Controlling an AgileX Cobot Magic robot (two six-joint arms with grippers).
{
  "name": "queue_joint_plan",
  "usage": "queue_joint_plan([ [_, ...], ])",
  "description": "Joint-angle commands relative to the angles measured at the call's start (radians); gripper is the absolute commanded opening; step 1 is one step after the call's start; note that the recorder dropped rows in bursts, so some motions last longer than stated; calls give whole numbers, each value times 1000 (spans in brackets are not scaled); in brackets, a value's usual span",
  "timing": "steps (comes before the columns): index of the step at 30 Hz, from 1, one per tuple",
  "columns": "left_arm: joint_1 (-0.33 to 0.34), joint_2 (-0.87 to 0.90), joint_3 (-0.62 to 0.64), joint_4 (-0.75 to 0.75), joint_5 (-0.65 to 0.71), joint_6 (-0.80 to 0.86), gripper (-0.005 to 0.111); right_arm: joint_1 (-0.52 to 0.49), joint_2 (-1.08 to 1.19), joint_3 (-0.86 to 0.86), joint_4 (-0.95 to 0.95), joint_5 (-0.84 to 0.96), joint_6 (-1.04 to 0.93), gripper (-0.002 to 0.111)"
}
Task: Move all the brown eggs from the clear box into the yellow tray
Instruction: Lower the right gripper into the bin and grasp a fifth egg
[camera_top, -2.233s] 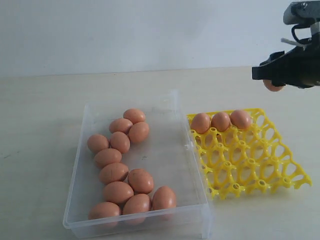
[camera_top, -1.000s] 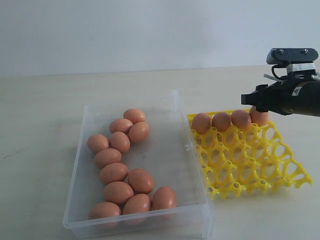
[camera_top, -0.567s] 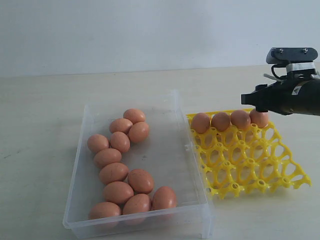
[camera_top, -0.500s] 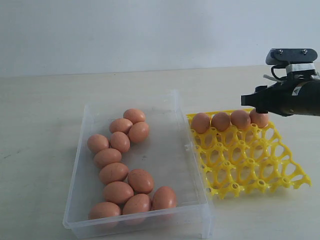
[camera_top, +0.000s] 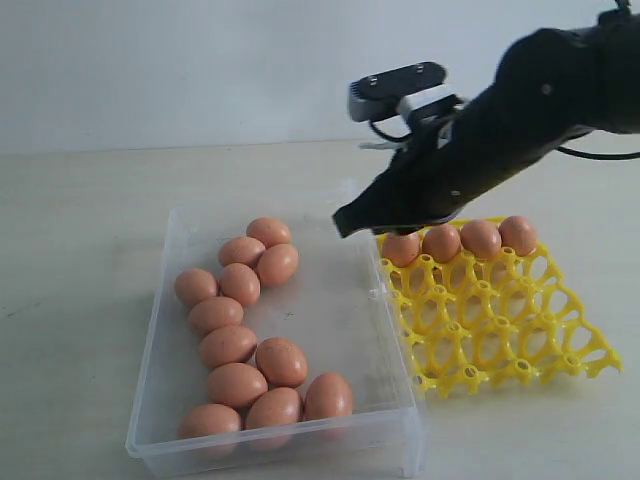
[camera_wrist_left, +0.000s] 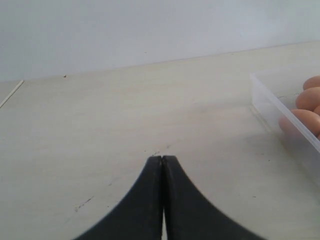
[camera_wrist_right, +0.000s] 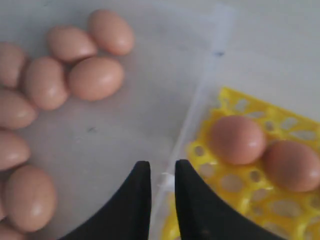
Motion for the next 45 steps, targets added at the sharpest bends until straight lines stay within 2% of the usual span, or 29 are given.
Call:
queue_joint_plan([
  [1, -1, 1, -4, 1, -14, -6, 0, 90, 77, -104, 112, 175, -82, 22],
  [8, -1, 1, -4, 1, -14, -6, 0, 184, 223, -205, 113, 251, -79, 48],
  [11, -1, 1, -4, 1, -14, -6, 0, 206, 268, -228, 113, 258, -79, 52],
  [27, -1, 1, -4, 1, -14, -6, 0, 240, 410, -355, 86, 273, -89, 53],
  [45, -1, 1, -4, 1, -14, -6, 0, 240, 498, -355, 59, 274, -86, 52],
])
